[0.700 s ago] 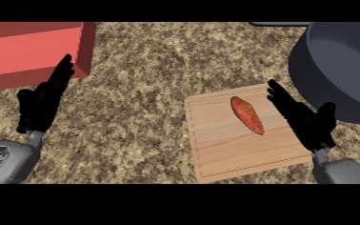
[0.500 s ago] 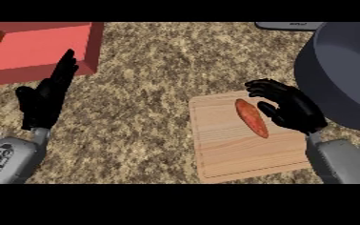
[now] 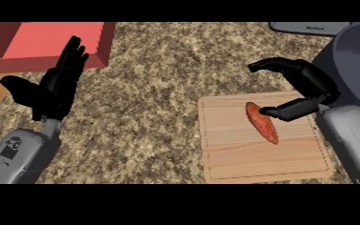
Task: Pick the sweet potato from the cutting board and place it in the pot
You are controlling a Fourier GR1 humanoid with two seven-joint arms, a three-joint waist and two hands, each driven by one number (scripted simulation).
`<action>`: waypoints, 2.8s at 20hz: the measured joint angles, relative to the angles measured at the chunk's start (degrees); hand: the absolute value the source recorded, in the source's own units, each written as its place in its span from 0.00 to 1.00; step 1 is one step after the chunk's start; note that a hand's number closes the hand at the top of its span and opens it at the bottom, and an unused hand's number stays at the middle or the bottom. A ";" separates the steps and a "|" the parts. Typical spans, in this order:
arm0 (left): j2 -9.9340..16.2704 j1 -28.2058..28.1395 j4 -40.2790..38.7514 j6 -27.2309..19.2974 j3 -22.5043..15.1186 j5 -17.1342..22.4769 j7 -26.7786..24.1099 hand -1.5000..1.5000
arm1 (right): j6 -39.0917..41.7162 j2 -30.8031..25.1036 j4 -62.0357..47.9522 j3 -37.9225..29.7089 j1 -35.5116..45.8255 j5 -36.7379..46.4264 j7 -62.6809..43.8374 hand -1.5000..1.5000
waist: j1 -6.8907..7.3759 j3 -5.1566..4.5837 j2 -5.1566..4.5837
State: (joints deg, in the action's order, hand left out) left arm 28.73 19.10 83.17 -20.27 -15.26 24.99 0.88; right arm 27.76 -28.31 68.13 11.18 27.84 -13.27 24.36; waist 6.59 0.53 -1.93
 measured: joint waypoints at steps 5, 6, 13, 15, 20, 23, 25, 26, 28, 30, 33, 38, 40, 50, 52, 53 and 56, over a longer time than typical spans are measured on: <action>-0.38 1.23 0.93 -1.11 0.78 0.38 1.80 0.50 | 4.73 -2.47 -7.16 -0.20 4.39 2.92 11.31 0.00 | -0.63 -0.04 0.04; -0.33 1.23 1.06 -1.41 0.86 0.27 2.16 0.50 | 5.04 -3.28 -8.24 0.27 5.57 3.85 12.14 0.00 | -0.73 -0.07 0.11; -0.93 0.84 1.78 -2.16 0.90 0.12 3.27 0.50 | 6.35 -9.02 -9.07 10.04 12.70 13.85 12.84 0.00 | -1.22 -0.30 0.56; -0.86 0.36 2.16 -2.25 0.90 -0.02 3.36 0.50 | 5.77 -10.34 -8.10 13.84 14.22 17.61 13.39 0.00 | -1.35 -0.34 0.71; -0.98 -1.06 2.35 -2.46 1.29 -0.50 2.81 0.50 | 3.06 -12.21 -6.28 23.41 16.91 26.72 15.87 0.00 | -2.49 -0.43 1.03; 0.01 -2.26 3.22 -1.91 2.50 -0.12 3.07 0.50 | 0.89 -12.25 -7.56 28.08 17.91 31.12 18.10 0.00 | -3.00 -0.45 1.20; -0.17 -2.67 3.37 -2.11 2.74 -0.42 3.14 0.50 | -0.22 -11.59 -8.85 30.62 18.67 33.35 19.26 0.00 | -3.52 -0.47 1.28; -0.08 -3.04 4.02 -2.34 2.88 -0.57 3.49 0.50 | -0.68 -11.17 -9.74 31.55 18.97 34.12 19.78 0.00 | -3.70 -0.47 1.34; -0.40 -4.01 4.33 -2.42 3.00 -0.98 3.07 0.50 | -2.14 -10.77 -11.10 33.31 18.65 35.50 21.43 0.00 | -4.16 -0.48 1.43; -0.32 -3.89 4.34 -2.39 3.46 -1.30 3.31 0.50 | -3.30 -9.21 -13.27 34.71 18.98 36.60 22.33 0.00 | -4.43 -0.49 1.43; -0.22 -4.47 5.99 -2.91 3.88 -1.76 4.78 0.50 | -4.32 -8.23 -15.56 35.90 19.68 37.75 23.59 0.00 | -4.78 -0.49 1.58; -1.17 -5.24 7.12 -3.34 4.20 -3.34 5.78 0.50 | -6.98 -5.93 -20.47 37.50 20.19 41.93 24.74 0.00 | -5.33 -0.50 1.67; -1.56 -5.61 7.50 -3.27 4.84 -3.87 6.18 0.50 | -7.69 -4.77 -21.59 37.07 20.02 43.33 24.52 0.00 | -5.58 -0.51 1.75; -2.40 -7.04 8.17 -0.62 7.65 -5.46 6.78 0.50 | -10.69 0.33 -28.69 35.56 19.77 48.38 26.82 0.00 | -5.80 -0.51 1.76; -3.17 -6.93 7.88 -0.37 7.86 -6.00 6.76 0.50 | -11.55 2.02 -30.88 35.11 19.85 49.69 27.01 0.00 | -5.82 -0.51 1.75; -3.52 -6.78 7.73 -0.04 8.00 -6.21 6.77 0.50 | -11.76 2.38 -31.57 34.88 19.87 50.40 27.19 0.00 | -5.86 -0.51 1.76; -3.59 -6.92 8.11 0.98 9.27 -6.48 7.38 0.50 | -12.57 4.76 -34.15 33.84 19.74 52.20 27.13 0.00 | -5.87 -0.52 1.78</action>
State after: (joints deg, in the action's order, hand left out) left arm 25.14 12.17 91.28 -19.29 -5.99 18.51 8.26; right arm 15.19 -23.56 33.98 45.02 47.57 38.93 51.49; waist 0.71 0.01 -0.15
